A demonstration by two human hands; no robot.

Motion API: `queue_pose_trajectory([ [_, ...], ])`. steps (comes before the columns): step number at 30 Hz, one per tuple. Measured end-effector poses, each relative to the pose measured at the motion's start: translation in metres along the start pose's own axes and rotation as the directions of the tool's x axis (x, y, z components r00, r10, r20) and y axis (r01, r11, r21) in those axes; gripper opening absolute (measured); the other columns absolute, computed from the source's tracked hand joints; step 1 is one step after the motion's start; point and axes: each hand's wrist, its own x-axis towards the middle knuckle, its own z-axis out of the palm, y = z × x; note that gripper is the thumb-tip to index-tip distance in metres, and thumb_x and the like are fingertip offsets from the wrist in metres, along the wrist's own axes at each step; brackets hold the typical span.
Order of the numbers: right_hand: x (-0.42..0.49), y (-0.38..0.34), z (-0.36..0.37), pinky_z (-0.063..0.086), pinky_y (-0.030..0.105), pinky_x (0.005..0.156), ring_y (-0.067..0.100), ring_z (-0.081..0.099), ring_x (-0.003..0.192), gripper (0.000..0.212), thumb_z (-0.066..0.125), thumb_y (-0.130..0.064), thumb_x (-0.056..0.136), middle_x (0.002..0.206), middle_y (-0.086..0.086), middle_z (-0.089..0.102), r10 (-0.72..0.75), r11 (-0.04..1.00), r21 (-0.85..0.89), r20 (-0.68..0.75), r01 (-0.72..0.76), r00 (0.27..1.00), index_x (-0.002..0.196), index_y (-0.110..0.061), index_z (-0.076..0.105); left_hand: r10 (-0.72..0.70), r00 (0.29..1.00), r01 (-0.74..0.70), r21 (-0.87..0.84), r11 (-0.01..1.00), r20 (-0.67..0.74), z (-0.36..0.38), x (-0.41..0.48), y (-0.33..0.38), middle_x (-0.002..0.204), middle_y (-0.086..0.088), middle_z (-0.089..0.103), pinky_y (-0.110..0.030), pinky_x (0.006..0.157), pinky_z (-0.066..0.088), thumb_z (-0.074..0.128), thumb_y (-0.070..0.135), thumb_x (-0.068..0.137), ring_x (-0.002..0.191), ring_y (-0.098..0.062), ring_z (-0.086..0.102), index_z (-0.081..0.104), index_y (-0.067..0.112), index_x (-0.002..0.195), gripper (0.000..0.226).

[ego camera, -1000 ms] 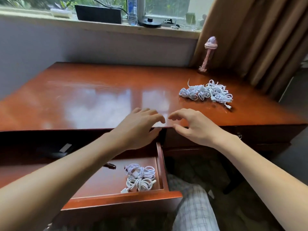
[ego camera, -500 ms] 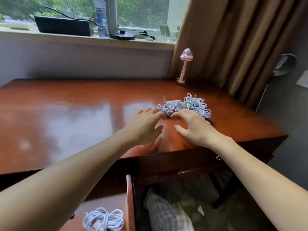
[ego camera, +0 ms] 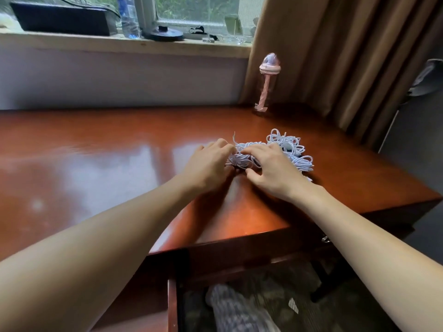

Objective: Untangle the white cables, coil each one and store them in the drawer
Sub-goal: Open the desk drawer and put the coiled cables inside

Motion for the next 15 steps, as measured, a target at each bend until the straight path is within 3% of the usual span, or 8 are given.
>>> queue_pose_trajectory([
  [4, 0.002, -0.003, 0.001, 0.041, 0.040, 0.105, 0.025, 0.045, 0.114, 0.049, 0.066, -0.016, 0.087, 0.130, 0.002, 0.059, -0.015, 1.000, -0.001, -0.031, 0.015, 0.999, 0.136, -0.017, 0.060, 0.027, 0.997, -0.029, -0.027, 0.999, -0.070, 0.000, -0.002, 0.000, 0.121, -0.002, 0.056, -0.043, 0.085, 0.041, 0.064, 0.011, 0.089, 0.112, -0.028, 0.058, 0.060, 0.020, 0.118, 0.031],
  [9, -0.003, -0.010, 0.003, 0.041, 0.039, 0.104, 0.026, 0.044, 0.114, 0.048, 0.065, -0.014, 0.086, 0.127, 0.003, 0.058, -0.015, 1.000, 0.000, -0.042, 0.015, 0.999, 0.134, -0.018, 0.061, 0.076, 0.987, -0.092, -0.111, 0.990, -0.139, -0.006, -0.020, 0.003, 0.113, -0.007, 0.058, -0.048, 0.079, 0.051, 0.067, 0.009, 0.091, 0.096, -0.034, 0.062, 0.063, 0.014, 0.109, 0.019],
  [15, -0.016, -0.026, 0.001, 0.040, 0.041, 0.107, 0.024, 0.048, 0.121, 0.042, 0.066, -0.022, 0.090, 0.129, 0.000, 0.060, -0.032, 0.999, 0.017, 0.025, 0.032, 0.999, 0.131, -0.020, 0.062, 0.076, 0.980, -0.110, -0.179, 0.978, -0.186, -0.016, -0.047, 0.003, 0.111, -0.004, 0.057, -0.047, 0.078, 0.052, 0.066, 0.008, 0.093, 0.091, -0.028, 0.061, 0.064, 0.014, 0.105, 0.015],
])
